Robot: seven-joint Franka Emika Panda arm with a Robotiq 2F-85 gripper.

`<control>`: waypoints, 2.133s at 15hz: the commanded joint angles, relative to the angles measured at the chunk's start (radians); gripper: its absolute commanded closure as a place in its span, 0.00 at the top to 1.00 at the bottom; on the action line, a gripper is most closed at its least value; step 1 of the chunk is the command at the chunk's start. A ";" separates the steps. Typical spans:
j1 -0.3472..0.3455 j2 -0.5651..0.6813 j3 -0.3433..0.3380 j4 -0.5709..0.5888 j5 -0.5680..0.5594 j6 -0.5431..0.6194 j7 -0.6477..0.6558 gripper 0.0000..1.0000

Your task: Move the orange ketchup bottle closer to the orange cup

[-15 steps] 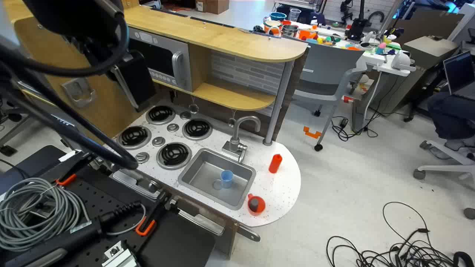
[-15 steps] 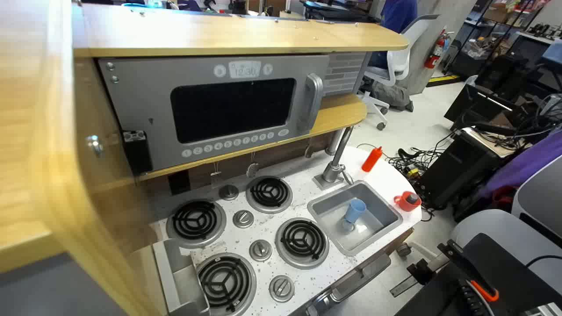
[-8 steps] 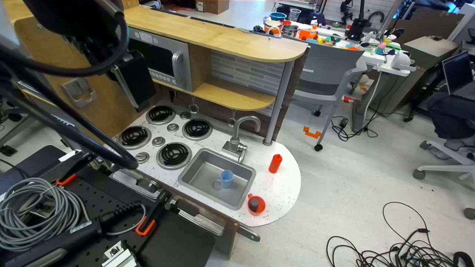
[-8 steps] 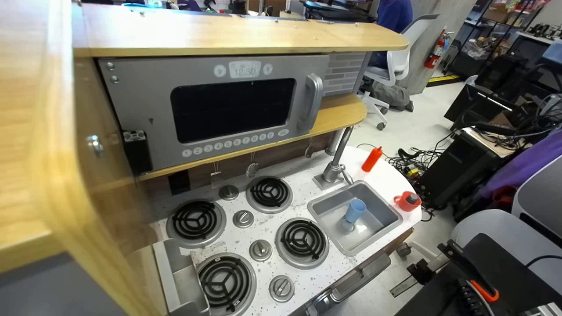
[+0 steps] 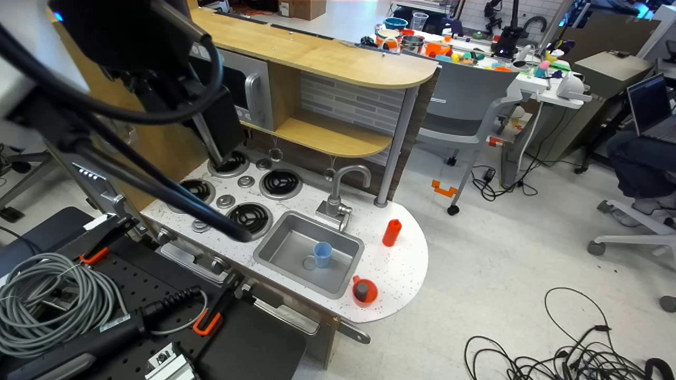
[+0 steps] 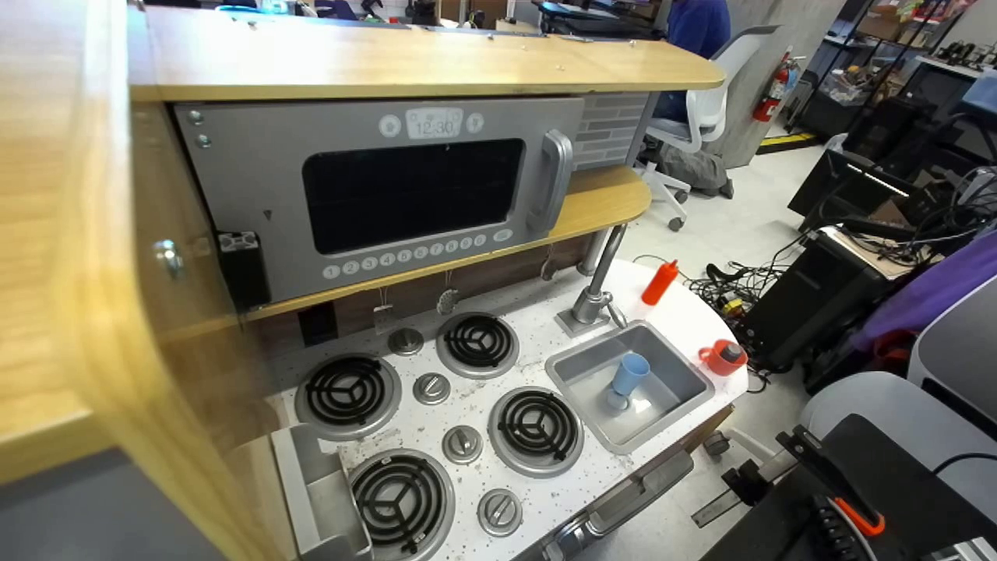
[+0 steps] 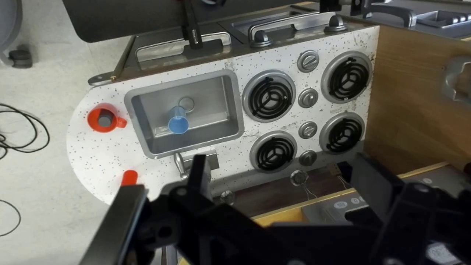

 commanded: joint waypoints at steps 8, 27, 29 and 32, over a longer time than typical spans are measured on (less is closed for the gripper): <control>0.021 0.449 -0.127 0.135 0.054 0.444 -0.378 1.00; -0.212 1.169 0.095 0.787 0.146 0.504 -0.307 1.00; -0.251 1.215 0.131 0.845 0.099 0.484 -0.248 1.00; -0.276 1.279 0.159 0.924 0.045 0.457 -0.166 1.00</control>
